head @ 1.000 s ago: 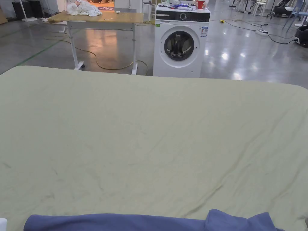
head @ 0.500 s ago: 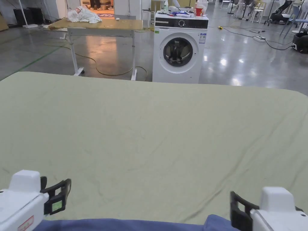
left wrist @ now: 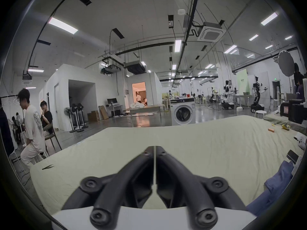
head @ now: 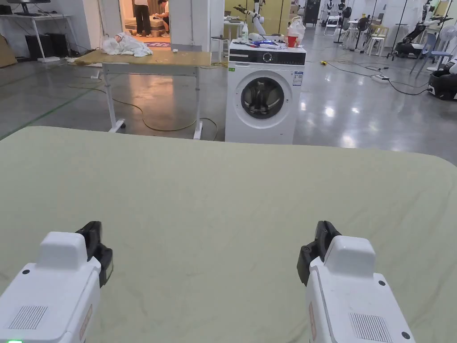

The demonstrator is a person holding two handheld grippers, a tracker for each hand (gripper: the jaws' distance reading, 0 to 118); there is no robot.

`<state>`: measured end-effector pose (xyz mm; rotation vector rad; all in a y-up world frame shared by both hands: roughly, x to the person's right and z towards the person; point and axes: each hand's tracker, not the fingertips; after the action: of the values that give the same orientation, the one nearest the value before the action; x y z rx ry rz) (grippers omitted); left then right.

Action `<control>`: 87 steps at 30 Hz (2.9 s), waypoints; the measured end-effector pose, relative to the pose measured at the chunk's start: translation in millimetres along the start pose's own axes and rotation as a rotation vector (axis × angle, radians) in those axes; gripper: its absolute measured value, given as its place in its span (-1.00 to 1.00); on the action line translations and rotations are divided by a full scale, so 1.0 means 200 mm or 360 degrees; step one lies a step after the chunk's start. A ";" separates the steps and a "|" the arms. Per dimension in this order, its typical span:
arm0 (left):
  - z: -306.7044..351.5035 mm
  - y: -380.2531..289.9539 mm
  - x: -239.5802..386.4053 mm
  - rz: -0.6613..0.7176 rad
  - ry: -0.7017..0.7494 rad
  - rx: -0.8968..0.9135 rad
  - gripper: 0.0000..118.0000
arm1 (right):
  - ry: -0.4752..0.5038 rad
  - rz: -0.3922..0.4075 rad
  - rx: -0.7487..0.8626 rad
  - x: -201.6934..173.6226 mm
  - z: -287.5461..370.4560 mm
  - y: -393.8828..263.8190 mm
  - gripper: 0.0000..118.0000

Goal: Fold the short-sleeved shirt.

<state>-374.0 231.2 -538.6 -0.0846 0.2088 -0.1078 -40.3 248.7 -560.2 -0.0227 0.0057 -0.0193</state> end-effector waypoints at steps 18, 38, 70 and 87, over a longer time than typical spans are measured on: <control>0.04 -0.40 -0.80 0.0487 -0.0523 -0.1055 -1.00 | 0.0209 0.0137 -0.0145 -0.03 -0.03 -0.08 -1.00; -0.11 -0.94 -0.88 0.1581 -0.1167 -0.1454 -0.59 | 0.0260 0.0091 -0.0311 -0.03 -0.04 -0.16 -1.00; 0.14 -0.16 -0.96 0.0951 -0.0694 -0.1491 -0.86 | 0.0306 0.0094 -0.0353 -0.04 -0.06 -0.20 -1.00; -0.08 -0.44 0.10 0.0855 -0.0889 -0.1802 -0.85 | 0.0265 0.0075 -0.0407 0.04 -0.04 -0.25 -1.00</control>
<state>-366.7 141.2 -550.7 -1.1631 -0.2947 0.5817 -33.5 198.3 -567.6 -0.2764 0.1754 0.0267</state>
